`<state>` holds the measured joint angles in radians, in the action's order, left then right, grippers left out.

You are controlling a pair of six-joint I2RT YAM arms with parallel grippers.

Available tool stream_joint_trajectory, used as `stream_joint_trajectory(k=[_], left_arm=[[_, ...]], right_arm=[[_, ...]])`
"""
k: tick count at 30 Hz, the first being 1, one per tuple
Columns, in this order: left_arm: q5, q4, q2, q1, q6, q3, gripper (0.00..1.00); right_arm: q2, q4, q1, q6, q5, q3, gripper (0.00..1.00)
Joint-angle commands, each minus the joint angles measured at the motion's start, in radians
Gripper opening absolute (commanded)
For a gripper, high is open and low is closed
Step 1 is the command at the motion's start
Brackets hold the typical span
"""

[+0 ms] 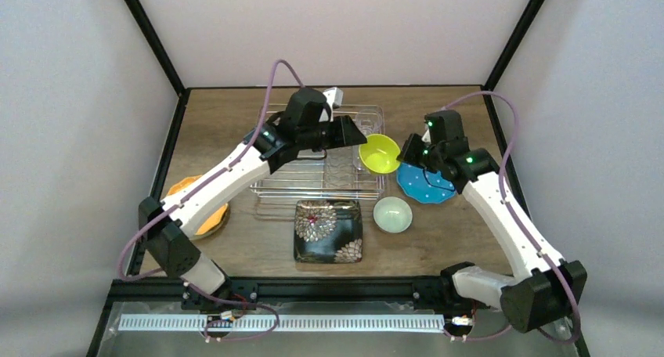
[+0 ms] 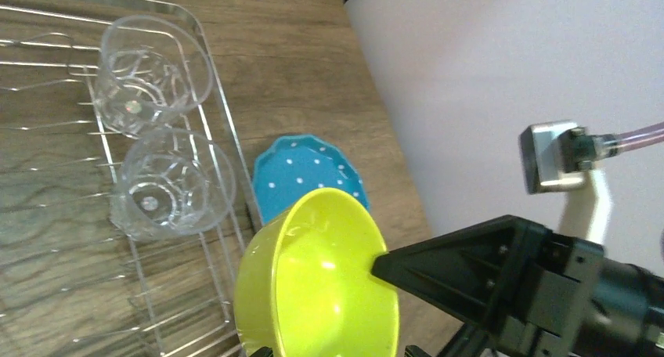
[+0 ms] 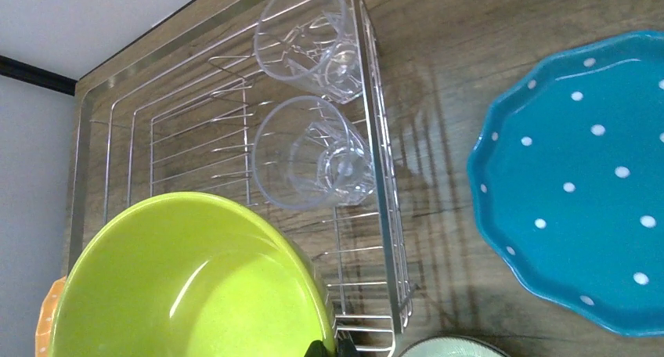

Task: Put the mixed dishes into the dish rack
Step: Pass from the right arm to the left

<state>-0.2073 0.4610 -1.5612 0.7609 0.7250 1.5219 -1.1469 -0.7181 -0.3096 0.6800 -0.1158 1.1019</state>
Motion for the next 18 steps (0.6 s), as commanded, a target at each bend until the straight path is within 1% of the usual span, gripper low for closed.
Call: stream_joint_trajectory(k=[1,8,13,18], left_arm=[[0.068,0.128,-0.061,0.006,-0.071,0.078,0.97],[0.178,0.243,-0.127,0.006,-0.133,0.151,0.97],[0.200,0.266,-0.161,0.005,-0.157,0.176,0.97],[0.256,0.281,-0.189,0.006,-0.179,0.210,0.97]], right_arm=[[-0.042,0.051,-0.030,-0.008,0.036,0.063,0.01],[-0.097,0.058,-0.048,-0.023,0.042,0.111,0.01],[-0.139,0.054,-0.072,-0.032,0.051,0.147,0.01],[-0.169,0.057,-0.093,-0.035,0.054,0.181,0.01]])
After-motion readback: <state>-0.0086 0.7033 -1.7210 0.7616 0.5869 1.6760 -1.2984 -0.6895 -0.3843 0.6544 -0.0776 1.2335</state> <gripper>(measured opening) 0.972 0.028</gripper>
